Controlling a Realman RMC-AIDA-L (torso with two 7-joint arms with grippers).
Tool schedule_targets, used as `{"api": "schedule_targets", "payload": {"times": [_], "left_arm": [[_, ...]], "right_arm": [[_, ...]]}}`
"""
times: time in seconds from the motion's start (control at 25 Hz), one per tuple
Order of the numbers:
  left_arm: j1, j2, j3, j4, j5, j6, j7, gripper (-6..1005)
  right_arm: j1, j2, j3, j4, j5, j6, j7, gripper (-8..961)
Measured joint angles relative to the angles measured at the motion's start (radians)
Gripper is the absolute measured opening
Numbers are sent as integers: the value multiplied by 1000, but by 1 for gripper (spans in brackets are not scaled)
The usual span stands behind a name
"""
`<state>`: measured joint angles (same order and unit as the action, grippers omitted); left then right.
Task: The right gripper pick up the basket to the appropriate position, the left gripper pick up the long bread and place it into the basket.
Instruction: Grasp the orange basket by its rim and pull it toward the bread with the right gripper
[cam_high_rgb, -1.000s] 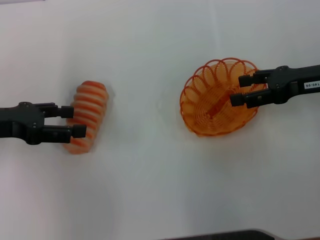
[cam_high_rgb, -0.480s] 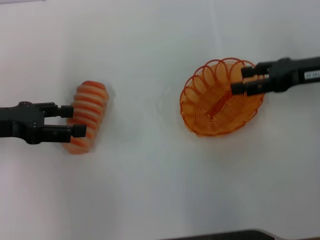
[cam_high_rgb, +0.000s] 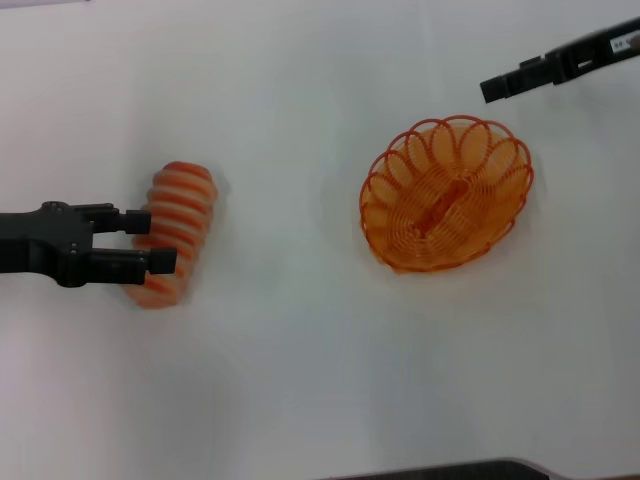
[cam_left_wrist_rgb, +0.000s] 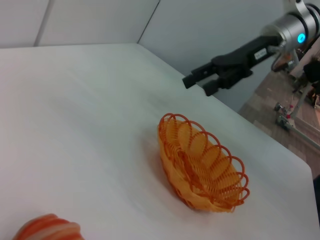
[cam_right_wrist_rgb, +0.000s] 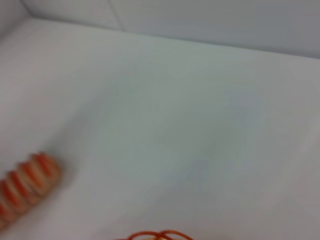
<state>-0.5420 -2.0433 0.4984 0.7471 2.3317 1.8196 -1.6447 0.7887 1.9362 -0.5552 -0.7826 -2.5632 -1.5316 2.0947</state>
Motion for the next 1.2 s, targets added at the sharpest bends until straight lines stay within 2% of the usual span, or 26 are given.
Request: {"api": "schedule_targets", "payload": {"times": [0.24, 0.48, 0.92, 1.2], "left_arm": [[-2, -1, 0, 0, 0, 11, -1, 859], [1, -2, 0, -6, -4, 11, -1, 859], [0, -3, -7, -9, -8, 14, -1, 860], [-14, -9, -4, -9, -9, 8, -1, 855]], "right_arm": [[89, 28, -52, -5, -189, 36, 103, 874], [101, 43, -199, 27, -217, 100, 170, 863], [111, 38, -236, 165, -236, 186, 189, 842], [95, 36, -234, 165, -244, 191, 190, 674]]}}
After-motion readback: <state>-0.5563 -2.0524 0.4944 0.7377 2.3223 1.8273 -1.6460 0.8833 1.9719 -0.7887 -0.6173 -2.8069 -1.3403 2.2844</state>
